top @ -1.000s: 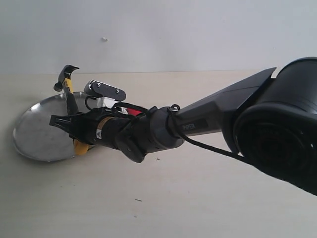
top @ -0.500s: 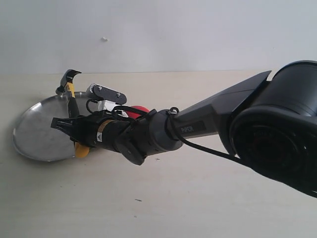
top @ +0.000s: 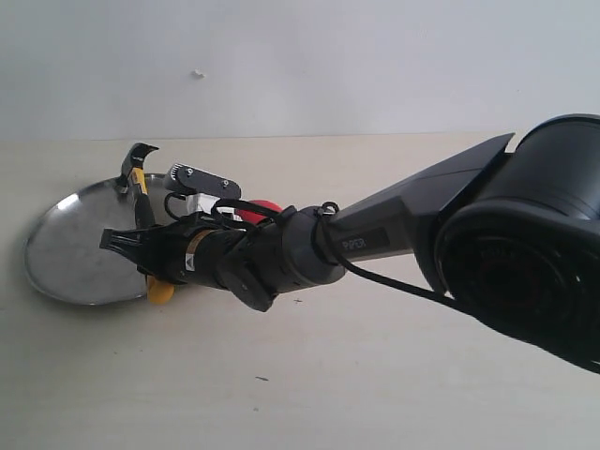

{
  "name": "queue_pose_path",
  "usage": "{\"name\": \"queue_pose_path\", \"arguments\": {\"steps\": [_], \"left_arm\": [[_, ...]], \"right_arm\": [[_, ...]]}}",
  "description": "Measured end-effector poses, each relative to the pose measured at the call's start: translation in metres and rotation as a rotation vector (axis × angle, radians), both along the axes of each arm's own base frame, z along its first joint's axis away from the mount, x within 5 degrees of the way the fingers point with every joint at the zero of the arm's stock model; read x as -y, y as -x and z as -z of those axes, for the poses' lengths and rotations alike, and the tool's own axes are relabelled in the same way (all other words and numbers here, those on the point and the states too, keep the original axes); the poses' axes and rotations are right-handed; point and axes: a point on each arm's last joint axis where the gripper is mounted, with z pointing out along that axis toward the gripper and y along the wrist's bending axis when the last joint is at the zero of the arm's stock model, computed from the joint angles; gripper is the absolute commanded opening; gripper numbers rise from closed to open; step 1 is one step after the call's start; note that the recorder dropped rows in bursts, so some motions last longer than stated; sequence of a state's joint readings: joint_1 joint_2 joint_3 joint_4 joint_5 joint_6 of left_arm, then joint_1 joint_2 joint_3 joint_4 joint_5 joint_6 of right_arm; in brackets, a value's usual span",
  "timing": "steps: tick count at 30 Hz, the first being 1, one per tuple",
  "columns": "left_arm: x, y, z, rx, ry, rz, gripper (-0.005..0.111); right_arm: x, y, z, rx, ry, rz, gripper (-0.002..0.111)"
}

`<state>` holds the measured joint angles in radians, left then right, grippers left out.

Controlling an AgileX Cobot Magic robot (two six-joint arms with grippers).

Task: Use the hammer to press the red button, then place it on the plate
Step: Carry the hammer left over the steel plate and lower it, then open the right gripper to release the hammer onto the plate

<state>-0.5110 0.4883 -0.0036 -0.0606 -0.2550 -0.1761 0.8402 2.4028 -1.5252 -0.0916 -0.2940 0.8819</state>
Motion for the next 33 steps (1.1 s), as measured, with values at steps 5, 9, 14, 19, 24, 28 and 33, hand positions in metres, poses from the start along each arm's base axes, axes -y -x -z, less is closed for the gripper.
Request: {"name": "queue_pose_path", "arguments": {"steps": [5, 9, 14, 19, 24, 28, 33], "left_arm": [[0.0000, 0.0000, 0.0000, 0.000, 0.000, 0.000, 0.000], [0.0000, 0.0000, 0.0000, 0.000, 0.000, 0.000, 0.000], [0.0000, 0.0000, 0.0000, 0.000, 0.000, 0.000, 0.000], [0.0000, 0.0000, 0.0000, 0.000, 0.000, 0.000, 0.000], [0.0000, 0.0000, 0.0000, 0.000, 0.000, 0.000, 0.000], [0.0000, 0.0000, 0.0000, 0.000, 0.000, 0.000, 0.000], [0.0000, 0.0000, 0.0000, 0.000, 0.000, 0.000, 0.000]], "right_arm": [[0.0003, 0.0002, 0.0007, 0.005, 0.015, -0.006, 0.003], [0.0005, 0.0003, 0.0011, 0.007, 0.023, -0.010, 0.016], [0.0005, 0.0003, 0.0011, 0.011, 0.027, -0.013, 0.027], [0.0003, 0.0002, 0.0008, 0.012, 0.032, -0.016, 0.034], [-0.0011, -0.0009, -0.0026, 0.027, 0.022, -0.020, 0.041], [-0.0011, -0.0008, -0.0024, 0.027, 0.026, -0.022, 0.044], [-0.0016, -0.0012, -0.0070, 0.037, 0.023, -0.025, 0.050]]}}
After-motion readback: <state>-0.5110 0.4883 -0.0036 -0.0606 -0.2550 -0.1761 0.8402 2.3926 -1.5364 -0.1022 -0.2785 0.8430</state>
